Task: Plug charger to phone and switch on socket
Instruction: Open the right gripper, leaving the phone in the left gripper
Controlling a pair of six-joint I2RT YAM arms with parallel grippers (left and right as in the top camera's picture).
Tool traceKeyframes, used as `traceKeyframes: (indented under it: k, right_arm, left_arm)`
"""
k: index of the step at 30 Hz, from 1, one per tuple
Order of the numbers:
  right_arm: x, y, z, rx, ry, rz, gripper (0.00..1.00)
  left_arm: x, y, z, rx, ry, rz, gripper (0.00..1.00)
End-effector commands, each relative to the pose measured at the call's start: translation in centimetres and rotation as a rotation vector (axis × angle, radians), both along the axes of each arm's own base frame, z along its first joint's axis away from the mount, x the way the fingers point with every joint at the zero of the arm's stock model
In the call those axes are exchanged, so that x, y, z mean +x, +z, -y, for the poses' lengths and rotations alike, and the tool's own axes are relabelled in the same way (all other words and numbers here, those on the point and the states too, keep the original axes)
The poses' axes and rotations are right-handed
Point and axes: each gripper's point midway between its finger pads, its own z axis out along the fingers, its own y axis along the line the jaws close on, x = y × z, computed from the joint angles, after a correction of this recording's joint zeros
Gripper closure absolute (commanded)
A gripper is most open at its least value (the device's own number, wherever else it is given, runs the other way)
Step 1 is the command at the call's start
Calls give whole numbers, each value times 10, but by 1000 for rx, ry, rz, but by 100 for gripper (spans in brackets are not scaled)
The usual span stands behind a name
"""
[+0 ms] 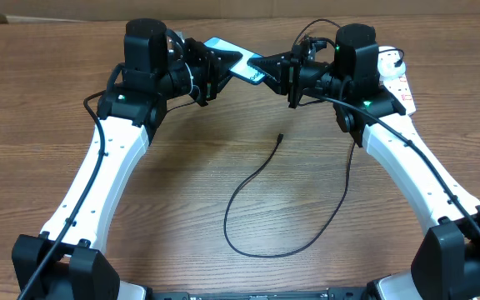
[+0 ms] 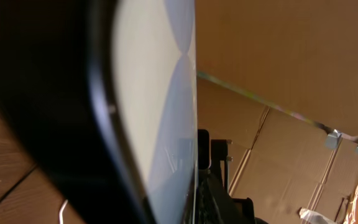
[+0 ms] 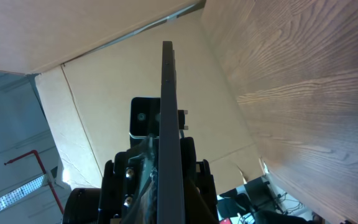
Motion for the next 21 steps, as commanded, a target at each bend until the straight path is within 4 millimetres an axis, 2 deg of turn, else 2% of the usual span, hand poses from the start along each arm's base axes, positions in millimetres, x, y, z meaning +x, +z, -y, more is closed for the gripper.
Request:
traceKeyframes:
  k: [1, 5, 7, 10, 11, 13, 15, 21]
  right_arm:
    - [-25, 26, -9, 36, 103, 49, 96]
    - [-27, 26, -11, 38, 113, 49, 96]
    - [-28, 26, -13, 38, 118, 48, 96]
    - [-31, 26, -17, 38, 127, 48, 91]
    - [-31, 26, -17, 38, 130, 48, 86]
    - [-33, 26, -19, 39, 135, 48, 63]
    - [-33, 26, -20, 39, 136, 48, 49]
    - [-33, 26, -19, 16, 149, 119, 24]
  left_arm:
    - [5, 1, -1, 11, 13, 27, 88]
    - [5, 1, -1, 12, 14, 28, 96]
    - [5, 1, -1, 12, 14, 28, 95]
    - [5, 1, -1, 11, 14, 28, 96]
    - [5, 1, -1, 12, 14, 28, 96]
    - [5, 1, -1, 12, 14, 28, 96]
    - [6, 1, -1, 13, 16, 28, 95]
    - [12, -2, -8, 59, 53, 58, 95]
